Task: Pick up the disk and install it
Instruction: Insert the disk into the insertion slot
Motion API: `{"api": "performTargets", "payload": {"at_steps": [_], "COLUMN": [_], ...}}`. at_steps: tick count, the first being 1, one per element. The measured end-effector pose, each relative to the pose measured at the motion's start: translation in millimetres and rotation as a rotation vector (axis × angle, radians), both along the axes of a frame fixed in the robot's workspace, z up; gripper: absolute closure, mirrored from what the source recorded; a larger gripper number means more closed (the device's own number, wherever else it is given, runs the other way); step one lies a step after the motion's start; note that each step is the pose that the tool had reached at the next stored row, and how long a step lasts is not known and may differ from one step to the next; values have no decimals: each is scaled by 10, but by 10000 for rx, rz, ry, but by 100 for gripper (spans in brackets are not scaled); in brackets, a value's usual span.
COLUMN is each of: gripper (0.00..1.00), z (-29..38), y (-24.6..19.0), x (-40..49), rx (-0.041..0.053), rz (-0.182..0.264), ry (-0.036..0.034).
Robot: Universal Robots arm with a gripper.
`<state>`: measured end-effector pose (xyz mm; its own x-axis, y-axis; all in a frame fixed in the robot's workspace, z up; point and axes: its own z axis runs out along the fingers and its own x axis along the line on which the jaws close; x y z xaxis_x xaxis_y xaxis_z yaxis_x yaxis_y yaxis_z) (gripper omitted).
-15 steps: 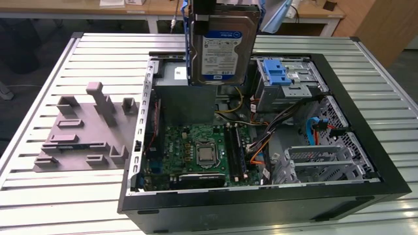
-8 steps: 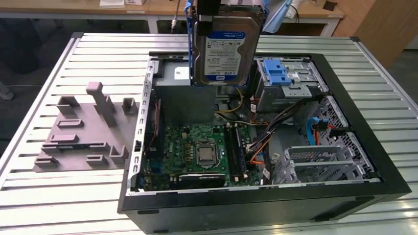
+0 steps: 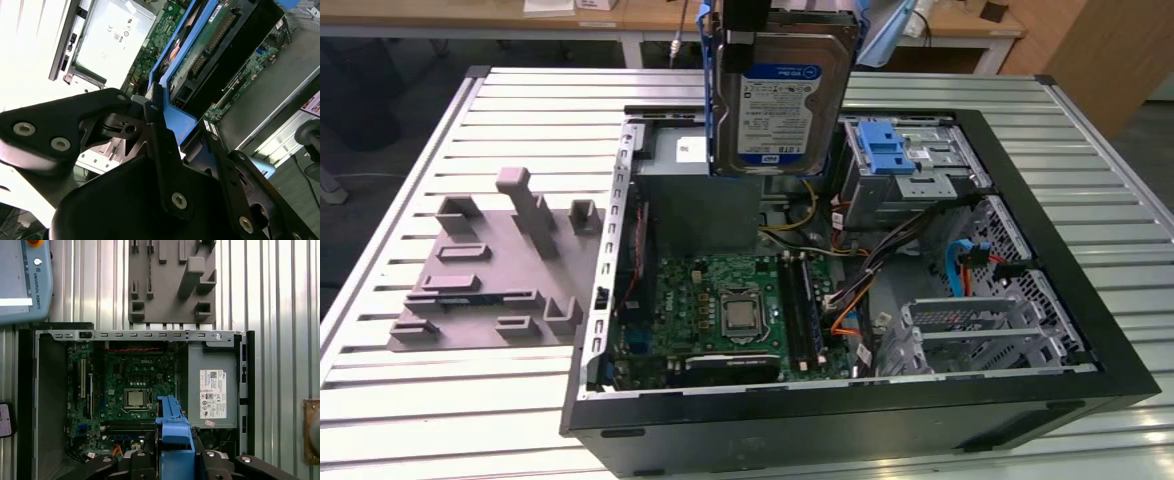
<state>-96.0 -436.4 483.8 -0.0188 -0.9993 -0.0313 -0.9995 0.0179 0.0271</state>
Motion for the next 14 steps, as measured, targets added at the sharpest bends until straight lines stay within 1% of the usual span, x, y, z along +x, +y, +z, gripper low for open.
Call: {"api": "performTargets", "payload": {"at_steps": [2, 3, 5, 7, 11, 14], "gripper": [64, 64, 64, 64, 64, 64], "z": [0, 0, -1, -2, -4, -6], "y": [-3, -14, -54, -112, -249, -340], "x": [0, 0, 0, 0, 0, 8], "rx": [-2, -2, -1, -2, -3, -4], "rz": [-1, -1, 0, 0, 0, -1], "ry": [1, 1, 0, 0, 0, 0]}}
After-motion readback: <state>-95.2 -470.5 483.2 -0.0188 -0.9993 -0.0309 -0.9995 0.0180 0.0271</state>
